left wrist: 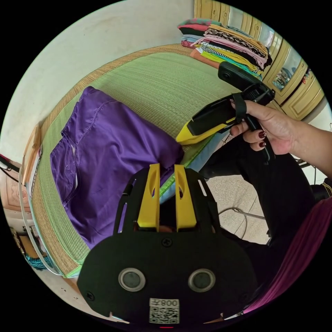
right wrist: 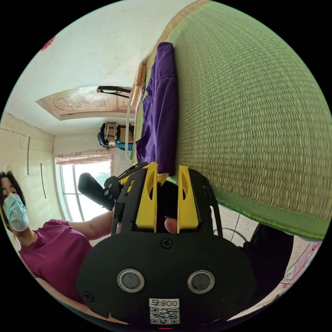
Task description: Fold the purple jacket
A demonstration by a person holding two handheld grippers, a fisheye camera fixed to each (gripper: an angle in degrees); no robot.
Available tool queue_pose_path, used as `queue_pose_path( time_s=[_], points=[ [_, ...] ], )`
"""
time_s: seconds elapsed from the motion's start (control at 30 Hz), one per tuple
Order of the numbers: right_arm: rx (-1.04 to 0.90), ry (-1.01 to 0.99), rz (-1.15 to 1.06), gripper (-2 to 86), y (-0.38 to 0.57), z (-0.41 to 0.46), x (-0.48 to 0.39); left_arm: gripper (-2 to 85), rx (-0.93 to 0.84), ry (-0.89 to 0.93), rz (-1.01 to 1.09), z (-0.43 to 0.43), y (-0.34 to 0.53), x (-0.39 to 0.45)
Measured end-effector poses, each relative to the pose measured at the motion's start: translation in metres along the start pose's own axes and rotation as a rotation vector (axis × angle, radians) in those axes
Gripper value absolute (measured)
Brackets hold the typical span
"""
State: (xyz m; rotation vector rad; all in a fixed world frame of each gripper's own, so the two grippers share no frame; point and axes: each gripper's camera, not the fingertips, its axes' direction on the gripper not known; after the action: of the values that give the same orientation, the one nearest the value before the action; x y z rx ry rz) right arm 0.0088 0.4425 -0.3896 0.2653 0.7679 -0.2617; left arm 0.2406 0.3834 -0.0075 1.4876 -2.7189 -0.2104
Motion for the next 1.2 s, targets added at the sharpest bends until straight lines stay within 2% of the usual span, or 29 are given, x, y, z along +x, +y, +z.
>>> queue_pose_path(
  time_s=[0.3,0.5,0.7,0.87,0.97,1.2],
  points=[
    [-0.057,0.054,-0.037,8.7,-0.02,0.03,-0.002,6.0,0.025,0.07,-0.079,-0.003,0.031,-0.044],
    [-0.056,0.012,-0.007,7.4,-0.024,0.029,0.015,4.9,0.095,0.242,-0.258,-0.014,0.089,-0.118],
    [-0.06,-0.008,-0.004,6.9,-0.025,0.026,0.019,4.6,0.231,0.536,-0.635,-0.01,0.221,-0.229],
    [-0.058,-0.044,0.002,6.9,-0.022,0.021,0.022,6.7,0.489,0.893,-1.074,0.034,0.378,-0.302],
    [-0.065,-0.051,0.0,6.8,-0.019,0.017,0.023,10.0,0.609,0.952,-1.249,0.056,0.446,-0.318],
    [-0.07,-0.071,-0.002,6.6,-0.015,0.007,0.028,14.4,0.765,1.046,-1.438,0.102,0.521,-0.352]
  ],
)
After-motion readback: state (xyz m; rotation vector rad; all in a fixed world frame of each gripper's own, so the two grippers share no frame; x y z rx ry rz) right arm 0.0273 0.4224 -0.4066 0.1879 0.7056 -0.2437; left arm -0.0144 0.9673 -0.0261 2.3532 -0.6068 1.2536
